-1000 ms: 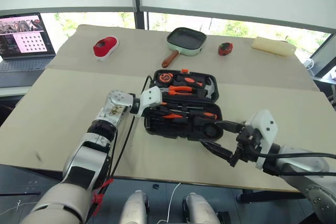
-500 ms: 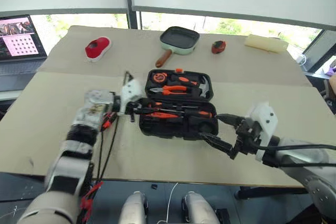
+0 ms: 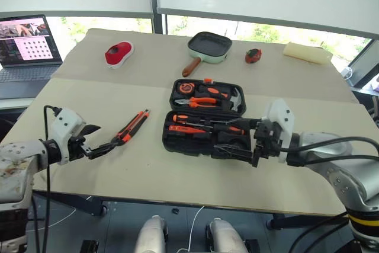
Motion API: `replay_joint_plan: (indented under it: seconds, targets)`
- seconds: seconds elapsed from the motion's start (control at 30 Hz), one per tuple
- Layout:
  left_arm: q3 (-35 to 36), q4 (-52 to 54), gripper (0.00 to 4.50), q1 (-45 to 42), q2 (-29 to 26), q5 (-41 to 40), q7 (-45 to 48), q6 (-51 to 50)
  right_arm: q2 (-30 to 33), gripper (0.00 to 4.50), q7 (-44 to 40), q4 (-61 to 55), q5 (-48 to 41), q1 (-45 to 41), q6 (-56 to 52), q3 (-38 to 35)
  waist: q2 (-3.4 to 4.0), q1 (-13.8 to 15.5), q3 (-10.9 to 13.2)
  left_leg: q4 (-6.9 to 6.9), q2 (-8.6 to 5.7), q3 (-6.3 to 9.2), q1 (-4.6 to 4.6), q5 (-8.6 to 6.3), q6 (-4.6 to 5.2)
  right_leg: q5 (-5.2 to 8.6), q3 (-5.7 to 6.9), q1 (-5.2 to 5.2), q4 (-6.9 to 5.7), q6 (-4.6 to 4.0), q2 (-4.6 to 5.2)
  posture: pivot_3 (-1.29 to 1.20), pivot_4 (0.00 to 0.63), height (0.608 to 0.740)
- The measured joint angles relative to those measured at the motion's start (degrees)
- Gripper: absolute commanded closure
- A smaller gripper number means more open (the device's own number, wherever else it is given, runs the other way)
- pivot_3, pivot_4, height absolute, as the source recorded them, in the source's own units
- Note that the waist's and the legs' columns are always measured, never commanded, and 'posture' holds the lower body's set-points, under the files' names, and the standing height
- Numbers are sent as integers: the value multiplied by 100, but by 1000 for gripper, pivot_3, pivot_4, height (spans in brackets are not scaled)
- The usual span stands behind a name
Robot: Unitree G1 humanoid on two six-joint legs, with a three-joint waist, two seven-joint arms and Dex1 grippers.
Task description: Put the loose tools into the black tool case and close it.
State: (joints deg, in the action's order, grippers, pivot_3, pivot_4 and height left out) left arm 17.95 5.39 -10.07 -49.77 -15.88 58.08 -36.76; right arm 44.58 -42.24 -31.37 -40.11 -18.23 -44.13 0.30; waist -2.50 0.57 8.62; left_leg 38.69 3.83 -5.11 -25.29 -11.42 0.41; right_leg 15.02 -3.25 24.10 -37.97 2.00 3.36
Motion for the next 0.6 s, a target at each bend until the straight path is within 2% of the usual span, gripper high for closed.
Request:
replay_joint_plan:
  seconds: [0.17, 0.23, 0.33, 0.43, 0.57, 0.6]
  targets:
    - [-1148, -171, 65, -1082, -179, 130, -86, -809, -103, 0, -3, -33, 74, 47, 16, 80, 0, 9, 0, -2, 0, -10, -2, 0, 0, 0, -5, 1, -5, 0, -4, 0, 150, 740]
    - [-1852, -504, 65, -1709, -176, 373, -133, -1115, -141, 0, 71, -201, 61, 164, 6, 68, -1, -2, 0, -3, 2, -7, -7, 0, 0, 0, -6, 7, -8, -2, -12, 0, 150, 740]
    - [-2408, -982, 65, -2309, -137, 586, -162, -1351, -165, 0, 193, -373, 56, 308, -7, 18, -1, -31, 0, -5, 3, -4, -6, 0, 0, 1, -9, 8, -8, -3, -18, 0, 150, 740]
    - [-2916, -1544, 65, -2711, -115, 965, -216, -1280, -222, 0, 365, -506, 54, 472, -35, -41, -1, -62, 0, -5, 2, -5, -6, 0, 1, 1, -13, 7, -8, -3, -17, 0, 150, 740]
    - [-3155, -2043, 65, -3057, 138, 1080, -90, -1221, -226, 0, 537, -800, -60, 727, -175, -157, 2, -24, -2, -3, -2, -5, -4, 0, 1, 1, -12, 2, -9, -2, -12, 0, 150, 740]
    - [-3182, -2091, 305, -3089, 162, 1123, -46, -1205, -226, 0, 561, -873, -83, 736, -198, -158, 2, -11, -2, -1, -2, -6, -3, 0, 1, 1, -12, 1, -9, -2, -11, 0, 150, 740]
